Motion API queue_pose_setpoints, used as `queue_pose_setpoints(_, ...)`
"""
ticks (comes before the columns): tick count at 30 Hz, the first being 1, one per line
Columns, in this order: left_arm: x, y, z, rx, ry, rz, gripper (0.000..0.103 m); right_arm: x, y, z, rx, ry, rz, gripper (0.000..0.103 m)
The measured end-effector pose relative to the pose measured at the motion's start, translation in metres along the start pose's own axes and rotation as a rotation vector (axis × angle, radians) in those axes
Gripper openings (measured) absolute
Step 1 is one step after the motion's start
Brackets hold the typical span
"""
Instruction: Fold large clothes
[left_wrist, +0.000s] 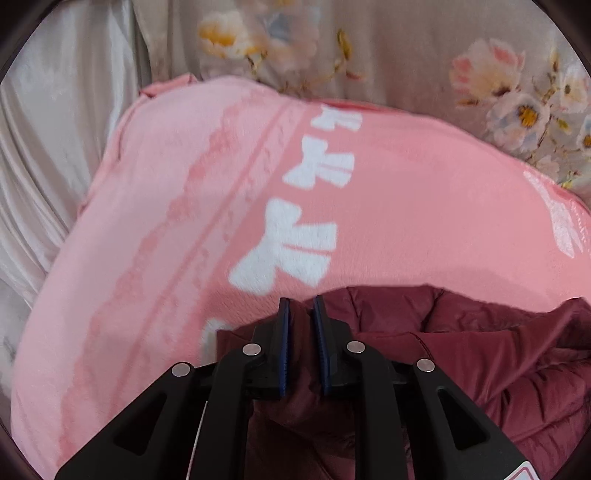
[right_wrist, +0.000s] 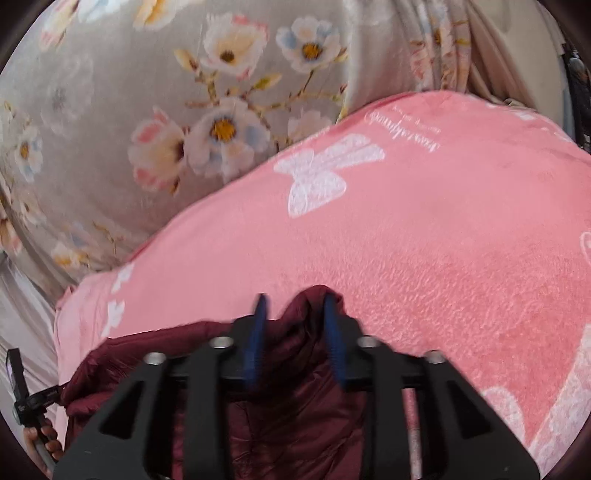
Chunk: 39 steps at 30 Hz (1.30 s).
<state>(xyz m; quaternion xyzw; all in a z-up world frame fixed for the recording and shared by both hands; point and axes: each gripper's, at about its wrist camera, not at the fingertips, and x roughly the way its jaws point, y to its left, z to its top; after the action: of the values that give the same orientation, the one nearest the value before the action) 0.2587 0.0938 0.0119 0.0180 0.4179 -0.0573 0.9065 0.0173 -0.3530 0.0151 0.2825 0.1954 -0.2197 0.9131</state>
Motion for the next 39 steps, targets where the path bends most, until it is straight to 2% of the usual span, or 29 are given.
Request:
queue_pose_setpoints(1, -0.011, 0.003, 0.003, -0.01, -0.047, 0.038, 0.047, -0.009, 0.001, 0.001, -0.005, -0.029, 0.006, 0.057)
queue_pose_setpoints(2, -0.029, 0.01, 0.006, -0.034, -0.131, 0.1, 0.061, -0.017, 0.004, 0.002, -0.017, -0.043, 0.013, 0.057)
queue_pose_setpoints(3, -0.04, 0.013, 0.008, -0.051, -0.185, 0.124, 0.074, -0.021, 0.009, 0.002, -0.033, -0.041, 0.021, 0.057)
queue_pose_setpoints(5, -0.057, 0.015, 0.015, -0.046, -0.23, 0.147, 0.074, -0.025, 0.023, -0.002, -0.079, -0.015, 0.051, 0.056)
queue_pose_setpoints(6, -0.06, 0.013, 0.018, -0.042, -0.222, 0.138, 0.074, -0.025, 0.033, -0.005, -0.109, 0.001, 0.062, 0.056)
queue_pose_setpoints(9, -0.063, -0.001, 0.019, -0.03, -0.178, 0.05, 0.073, -0.018, 0.067, -0.021, -0.191, 0.062, 0.118, 0.054)
queue_pose_setpoints(13, -0.05, -0.047, 0.01, 0.024, -0.087, -0.085, 0.071, 0.004, 0.117, -0.049, -0.321, 0.151, 0.159, 0.046)
queue_pose_setpoints(18, -0.014, -0.113, -0.007, 0.126, 0.016, -0.152, 0.067, 0.053, 0.165, -0.08, -0.422, 0.295, 0.162, 0.037)
queue_pose_setpoints(20, 0.003, -0.13, -0.012, 0.15, 0.054, -0.159, 0.065, 0.07, 0.172, -0.086, -0.422, 0.343, 0.167, 0.028)
queue_pose_setpoints(23, 0.026, -0.145, -0.014, 0.165, 0.086, -0.143, 0.064, 0.091, 0.176, -0.089, -0.41, 0.381, 0.162, 0.023)
queue_pose_setpoints(29, 0.061, -0.149, -0.019, 0.16, 0.088, -0.087, 0.065, 0.122, 0.177, -0.096, -0.397, 0.412, 0.146, 0.022)
queue_pose_setpoints(39, 0.074, -0.15, -0.032, 0.159, 0.012, -0.041, 0.068, 0.136, 0.181, -0.113, -0.431, 0.4, 0.14, 0.022)
